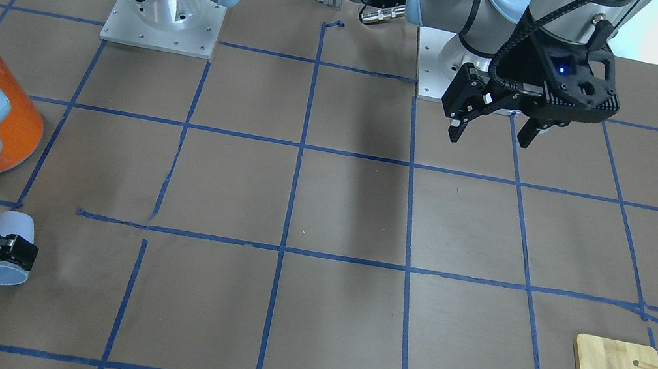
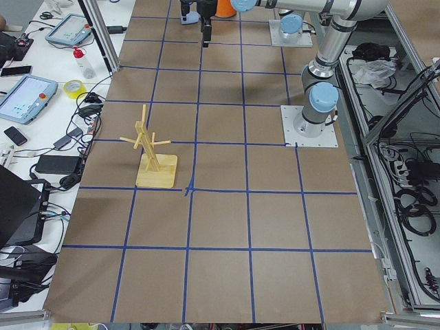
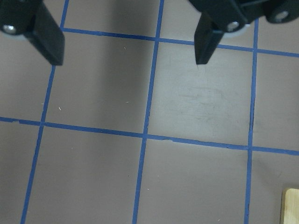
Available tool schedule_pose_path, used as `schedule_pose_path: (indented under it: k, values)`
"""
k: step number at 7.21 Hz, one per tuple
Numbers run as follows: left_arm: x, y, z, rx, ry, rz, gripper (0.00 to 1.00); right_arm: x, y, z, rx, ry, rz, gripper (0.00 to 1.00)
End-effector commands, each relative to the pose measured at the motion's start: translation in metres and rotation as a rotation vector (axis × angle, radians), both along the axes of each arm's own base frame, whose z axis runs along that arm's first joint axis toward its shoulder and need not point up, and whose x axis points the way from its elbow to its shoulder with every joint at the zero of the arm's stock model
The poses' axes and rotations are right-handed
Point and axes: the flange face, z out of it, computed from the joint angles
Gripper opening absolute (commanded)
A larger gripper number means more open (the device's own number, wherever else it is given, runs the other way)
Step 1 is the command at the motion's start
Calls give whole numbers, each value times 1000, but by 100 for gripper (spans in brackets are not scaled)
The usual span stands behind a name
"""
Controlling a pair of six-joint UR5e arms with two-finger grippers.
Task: Flip cup
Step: 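Lower the right gripper and grasp the cup by its rim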
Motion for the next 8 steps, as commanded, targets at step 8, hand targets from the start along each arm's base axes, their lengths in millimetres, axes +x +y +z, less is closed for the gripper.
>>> schedule_pose_path:
  k: [8]
  values:
    - [0,0,0,0,-1,0,100,-1,-1,-18,-17,-1,121,100]
